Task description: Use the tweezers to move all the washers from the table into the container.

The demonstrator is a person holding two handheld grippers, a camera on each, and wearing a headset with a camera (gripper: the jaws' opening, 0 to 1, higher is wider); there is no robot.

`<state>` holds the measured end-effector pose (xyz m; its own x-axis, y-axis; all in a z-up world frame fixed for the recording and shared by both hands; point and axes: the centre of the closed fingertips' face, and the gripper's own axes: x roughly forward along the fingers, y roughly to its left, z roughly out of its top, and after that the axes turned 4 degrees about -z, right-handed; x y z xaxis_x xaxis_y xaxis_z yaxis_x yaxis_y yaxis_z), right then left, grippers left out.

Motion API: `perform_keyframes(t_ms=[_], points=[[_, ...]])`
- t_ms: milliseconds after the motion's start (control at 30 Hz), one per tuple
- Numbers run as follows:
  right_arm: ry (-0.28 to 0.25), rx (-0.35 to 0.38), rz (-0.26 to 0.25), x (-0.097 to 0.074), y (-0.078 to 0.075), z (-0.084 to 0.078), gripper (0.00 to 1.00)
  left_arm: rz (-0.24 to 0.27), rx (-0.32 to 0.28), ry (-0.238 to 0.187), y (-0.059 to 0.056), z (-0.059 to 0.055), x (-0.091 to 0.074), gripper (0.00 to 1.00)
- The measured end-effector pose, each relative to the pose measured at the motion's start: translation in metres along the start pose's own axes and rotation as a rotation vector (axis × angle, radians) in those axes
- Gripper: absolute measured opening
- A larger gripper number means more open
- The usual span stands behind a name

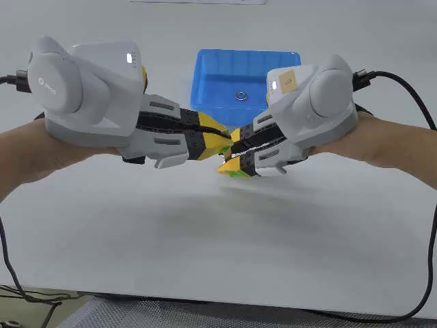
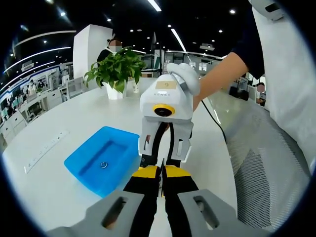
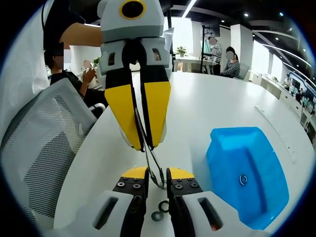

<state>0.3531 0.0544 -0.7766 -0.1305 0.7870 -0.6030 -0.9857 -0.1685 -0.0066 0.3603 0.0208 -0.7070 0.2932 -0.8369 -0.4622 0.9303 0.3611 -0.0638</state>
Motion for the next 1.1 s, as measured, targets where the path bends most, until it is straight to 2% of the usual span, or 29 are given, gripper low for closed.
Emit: perform_keyframes(t_ms=[133,333,400,567,733,800,1100], points=[[0.005,-0.007,0.005,0.001,0.0008,-0.0008,0.12,0.0,0.0,0.001,0.0003,-0.0007,-0.0004,0.06],[0.015,-0.057,-0.008,0.0013,0.0011,-0.0015,0.11,0.005,0.002,0.01,0.0009,-0.0002,0.0004,0.06],[0.012,-0.053,-0.01,0.0008,0.0009,-0.0016,0.1,0.005,-0.003,0.022,-0.0005,0.0006,0.0019,0.06],[-0.007,-0.039,-0.035,-0.0007,0.0004,-0.0019,0.09,0.02,-0.03,0.01,0.0039,0.0015,0.003,0.07],[-0.018,-0.024,-0.041,-0.0013,0.0023,-0.0014,0.09,0.013,-0.045,0.008,0.0031,0.0012,0.0032,0.07],[-0.022,-0.015,-0.042,-0.0014,0.0029,-0.0013,0.09,0.014,-0.077,0.015,0.0035,-0.0012,0.0026,0.08],[-0.013,-0.02,-0.051,-0.0032,0.0029,-0.0026,0.09,0.021,-0.065,0.025,0.0027,-0.0041,-0.0011,0.14]])
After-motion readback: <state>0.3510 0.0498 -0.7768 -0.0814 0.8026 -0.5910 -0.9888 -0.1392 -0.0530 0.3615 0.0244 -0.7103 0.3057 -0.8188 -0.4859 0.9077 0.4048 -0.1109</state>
